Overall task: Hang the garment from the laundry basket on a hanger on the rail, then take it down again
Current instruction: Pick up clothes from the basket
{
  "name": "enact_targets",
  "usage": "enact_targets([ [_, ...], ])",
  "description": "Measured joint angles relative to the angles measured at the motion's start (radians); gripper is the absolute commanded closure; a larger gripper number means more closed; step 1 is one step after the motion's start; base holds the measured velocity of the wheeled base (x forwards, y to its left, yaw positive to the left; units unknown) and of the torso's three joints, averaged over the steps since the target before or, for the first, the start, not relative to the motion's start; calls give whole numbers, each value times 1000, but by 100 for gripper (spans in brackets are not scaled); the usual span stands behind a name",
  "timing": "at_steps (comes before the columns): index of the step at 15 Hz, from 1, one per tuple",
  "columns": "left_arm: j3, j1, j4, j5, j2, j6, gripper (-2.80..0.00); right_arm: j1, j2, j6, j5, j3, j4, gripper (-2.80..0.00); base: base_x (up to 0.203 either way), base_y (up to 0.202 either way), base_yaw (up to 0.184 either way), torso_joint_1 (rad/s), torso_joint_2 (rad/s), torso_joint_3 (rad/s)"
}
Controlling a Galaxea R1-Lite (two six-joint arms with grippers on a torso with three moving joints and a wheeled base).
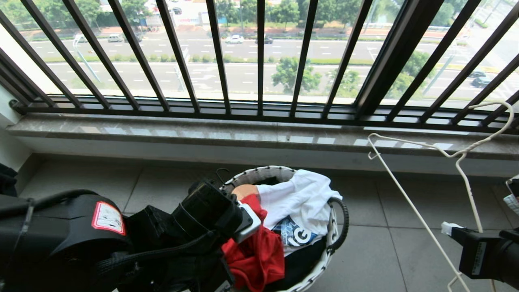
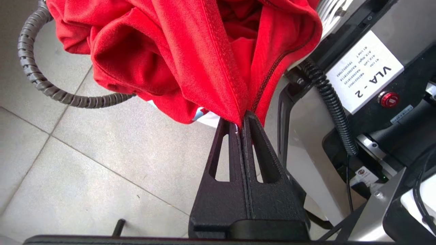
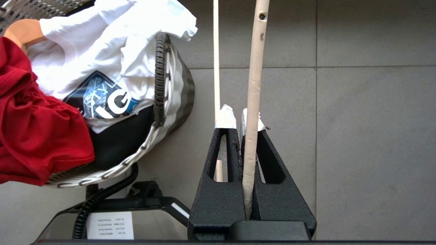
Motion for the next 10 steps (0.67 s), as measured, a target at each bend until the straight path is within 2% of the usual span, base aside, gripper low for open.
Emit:
enact_targets([
  [3,-15,-34,122,44,-61,1,0,0,0,0,0,0,0,0,0,0,0,0,0,0],
  [7,-32,-66,291,58,-64,7,0,0,0,0,0,0,0,0,0,0,0,0,0,0],
  [10,-16,-73,307,65,-21,39,0,0,0,-1,0,-1,0,0,0,0,0,0,0,0],
])
